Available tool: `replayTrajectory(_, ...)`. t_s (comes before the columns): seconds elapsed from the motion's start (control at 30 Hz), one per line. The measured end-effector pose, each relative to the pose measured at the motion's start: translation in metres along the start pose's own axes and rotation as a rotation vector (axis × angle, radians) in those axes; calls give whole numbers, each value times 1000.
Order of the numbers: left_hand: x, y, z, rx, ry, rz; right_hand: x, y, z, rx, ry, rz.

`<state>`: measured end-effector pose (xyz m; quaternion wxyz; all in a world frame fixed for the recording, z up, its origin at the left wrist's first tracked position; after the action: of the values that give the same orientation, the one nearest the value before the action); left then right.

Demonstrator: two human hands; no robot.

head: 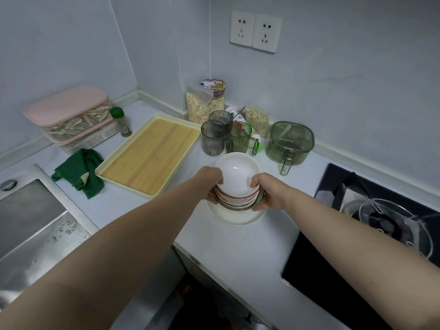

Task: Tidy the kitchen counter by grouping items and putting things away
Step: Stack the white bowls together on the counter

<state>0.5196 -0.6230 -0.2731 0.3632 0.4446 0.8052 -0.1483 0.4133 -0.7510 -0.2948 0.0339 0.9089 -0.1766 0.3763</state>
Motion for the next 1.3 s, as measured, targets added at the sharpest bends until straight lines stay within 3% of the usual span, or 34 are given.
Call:
replayTrajectory(0.3,5,-1,5,37,14,25,-5,7,6,-7,-24,-14)
replayTrajectory(0.47,10,-1,3,14,-66,157,-13,7,5,-56,53,-25)
replayTrajectory(0.57,18,0,6,-19,-186,340,-15,8,5,-220,163,-288)
replayTrajectory(0.67,29,1,9,-128,-433,420,-23,12,7,-318,343,-419)
replayTrajectory(0.77,43,3,20,-145,-490,333,-35,14,12,-329,457,-251)
replayTrajectory(0.97,65,-7,50,8,-432,-49,-47,6,27,-135,546,49)
replayTrajectory(1.1,59,-10,38,29,-509,-160,-54,7,26,-136,508,166)
replayTrajectory(1.3,63,-9,48,-40,-474,-216,-59,4,36,-221,428,270)
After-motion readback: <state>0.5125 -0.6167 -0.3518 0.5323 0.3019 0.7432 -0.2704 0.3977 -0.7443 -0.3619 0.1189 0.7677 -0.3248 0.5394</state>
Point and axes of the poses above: each hand's wrist, its own z-axis towards the middle knuckle, its own y-axis out of the back of the hand, x = y × z, the point moved 1 cm from there along z, towards the middle knuckle, and after that the axes turned 14 degrees about x, right-handed, at the moved point
